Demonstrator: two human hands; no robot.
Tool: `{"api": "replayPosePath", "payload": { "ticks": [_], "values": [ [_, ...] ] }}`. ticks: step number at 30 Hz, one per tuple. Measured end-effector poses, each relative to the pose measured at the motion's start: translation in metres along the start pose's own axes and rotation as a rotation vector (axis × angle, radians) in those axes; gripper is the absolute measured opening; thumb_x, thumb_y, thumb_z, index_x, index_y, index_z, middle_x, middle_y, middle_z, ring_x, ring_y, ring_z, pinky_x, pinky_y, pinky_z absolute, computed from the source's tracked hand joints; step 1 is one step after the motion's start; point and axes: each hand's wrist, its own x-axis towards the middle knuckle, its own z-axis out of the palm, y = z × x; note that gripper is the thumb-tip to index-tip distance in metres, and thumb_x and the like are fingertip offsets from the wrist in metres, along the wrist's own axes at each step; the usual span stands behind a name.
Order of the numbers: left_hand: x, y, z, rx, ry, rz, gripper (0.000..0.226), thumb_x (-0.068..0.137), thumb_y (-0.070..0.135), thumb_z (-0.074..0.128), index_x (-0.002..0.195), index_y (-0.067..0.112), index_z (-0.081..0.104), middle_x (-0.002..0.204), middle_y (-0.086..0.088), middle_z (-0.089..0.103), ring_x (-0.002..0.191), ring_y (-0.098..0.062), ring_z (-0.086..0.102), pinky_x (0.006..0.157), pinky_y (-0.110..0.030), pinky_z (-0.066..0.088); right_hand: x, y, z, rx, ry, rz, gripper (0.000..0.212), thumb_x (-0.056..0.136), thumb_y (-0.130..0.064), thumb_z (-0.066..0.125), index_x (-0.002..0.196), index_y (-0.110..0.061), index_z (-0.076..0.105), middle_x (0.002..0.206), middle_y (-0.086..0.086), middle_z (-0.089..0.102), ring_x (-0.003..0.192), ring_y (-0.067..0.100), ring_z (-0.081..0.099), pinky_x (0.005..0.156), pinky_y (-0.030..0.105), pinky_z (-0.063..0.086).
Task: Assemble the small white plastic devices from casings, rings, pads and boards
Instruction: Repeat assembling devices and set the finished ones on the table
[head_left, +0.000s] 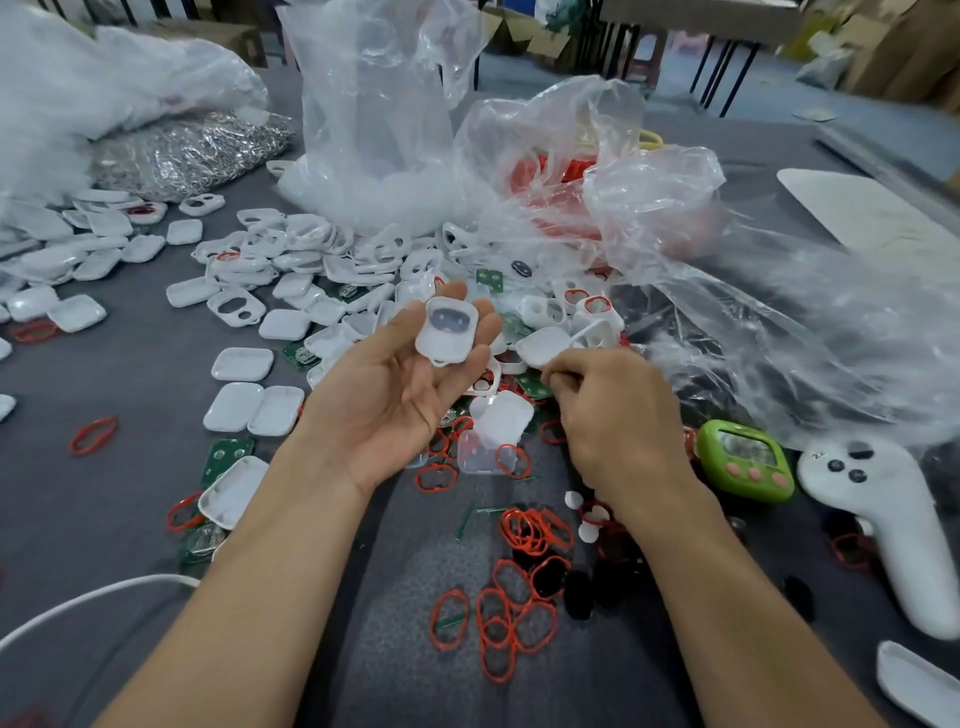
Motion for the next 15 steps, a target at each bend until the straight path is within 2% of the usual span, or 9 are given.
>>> {"api": "replayPosePath", "payload": {
  "ticks": [2,4,7,10,13,15],
  "values": [
    [0.0,0.0,0.001,0.002,-0.001,-0.006,0.031,0.086,0.023,0.062,0.101,0.006,0.082,0.121,-0.017,0.073,0.102,-0.029,0.076,0.069,-0.033,0.064,-0.002,0.003,-0.002,0.064,0.012,-0.013,0.018,0.095,-0.019,0.063,0.092,-0.026,0.079,0.091,0.002,0.073,0.09,0.026,0.063,0.078,0.04,0.053],
    [0.0,0.0,0.001,0.004,-0.004,-0.009,0.03,0.086,0.023,0.062,0.101,0.006,0.082,0.122,-0.018,0.073,0.102,-0.029,0.076,0.069,-0.033,0.064,-0.001,0.002,-0.003,0.109,-0.043,-0.026,0.017,0.095,-0.025,0.065,0.103,-0.028,0.079,0.1,0.004,0.072,0.101,0.025,0.061,0.088,0.038,0.051],
    [0.0,-0.001,0.001,0.015,-0.003,-0.013,0.03,0.089,0.023,0.06,0.1,0.006,0.082,0.122,-0.018,0.073,0.101,-0.029,0.076,0.07,-0.033,0.064,-0.002,-0.005,0.001,-0.01,-0.156,-0.069,0.029,0.095,-0.028,0.064,0.122,-0.031,0.072,0.114,0.002,0.065,0.116,0.026,0.051,0.102,0.039,0.04],
    [-0.001,-0.002,0.001,0.024,0.005,-0.018,0.03,0.09,0.022,0.058,0.101,0.007,0.082,0.122,-0.018,0.073,0.102,-0.028,0.076,0.07,-0.033,0.064,-0.002,-0.008,0.003,-0.16,-0.154,-0.149,0.024,0.094,-0.016,0.058,0.11,-0.027,0.072,0.099,-0.004,0.056,0.106,0.026,0.052,0.099,0.038,0.037],
    [-0.001,-0.001,0.002,0.024,0.01,-0.019,0.03,0.09,0.021,0.059,0.102,0.007,0.082,0.123,-0.018,0.073,0.103,-0.029,0.076,0.07,-0.033,0.064,-0.002,-0.005,-0.002,-0.121,-0.126,-0.1,0.031,0.093,-0.008,0.057,0.11,-0.025,0.077,0.11,-0.004,0.065,0.109,0.023,0.051,0.1,0.038,0.043],
    [-0.002,0.0,0.003,0.031,0.016,-0.017,0.03,0.089,0.021,0.06,0.101,0.006,0.082,0.123,-0.018,0.072,0.102,-0.029,0.076,0.069,-0.033,0.064,-0.004,-0.004,-0.007,-0.07,-0.1,-0.06,0.03,0.097,-0.013,0.056,0.11,-0.028,0.078,0.112,0.0,0.069,0.11,0.025,0.055,0.098,0.041,0.047]
  ]
}}
